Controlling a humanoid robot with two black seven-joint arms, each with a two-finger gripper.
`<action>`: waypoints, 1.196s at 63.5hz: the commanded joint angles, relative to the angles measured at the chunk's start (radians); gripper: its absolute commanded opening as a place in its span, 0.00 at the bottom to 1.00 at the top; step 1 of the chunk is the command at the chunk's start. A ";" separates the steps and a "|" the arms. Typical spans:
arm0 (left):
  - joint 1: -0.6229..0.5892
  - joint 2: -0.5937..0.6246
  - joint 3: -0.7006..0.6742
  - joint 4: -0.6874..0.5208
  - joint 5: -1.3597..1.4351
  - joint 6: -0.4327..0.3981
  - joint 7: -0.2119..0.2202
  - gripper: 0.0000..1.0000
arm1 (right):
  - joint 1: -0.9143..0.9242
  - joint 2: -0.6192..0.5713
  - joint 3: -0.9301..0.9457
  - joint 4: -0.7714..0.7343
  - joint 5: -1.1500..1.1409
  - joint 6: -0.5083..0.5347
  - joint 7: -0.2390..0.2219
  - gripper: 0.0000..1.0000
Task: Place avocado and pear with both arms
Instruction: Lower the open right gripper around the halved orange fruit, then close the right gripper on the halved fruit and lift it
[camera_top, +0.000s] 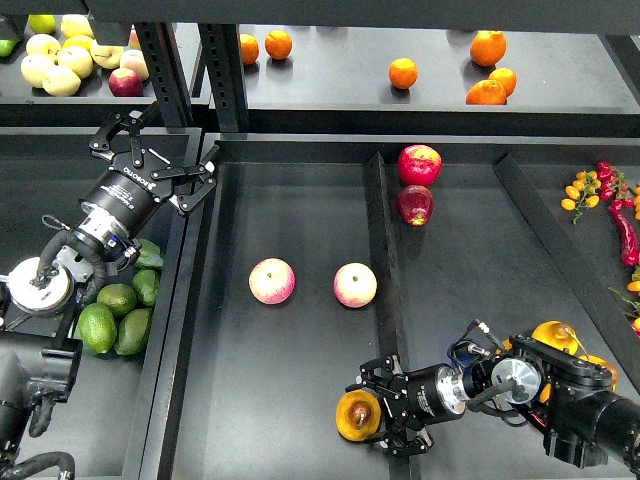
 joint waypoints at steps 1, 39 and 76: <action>0.000 0.000 0.000 0.001 0.001 -0.002 0.000 0.99 | -0.005 0.002 -0.001 -0.006 0.022 0.000 0.000 0.72; 0.015 0.000 0.006 0.001 0.000 -0.010 0.000 0.99 | -0.021 0.003 0.054 -0.030 0.032 0.000 0.000 0.25; 0.015 0.000 0.011 0.005 0.001 -0.014 0.000 0.99 | 0.044 -0.023 0.091 -0.013 0.163 0.000 0.000 0.13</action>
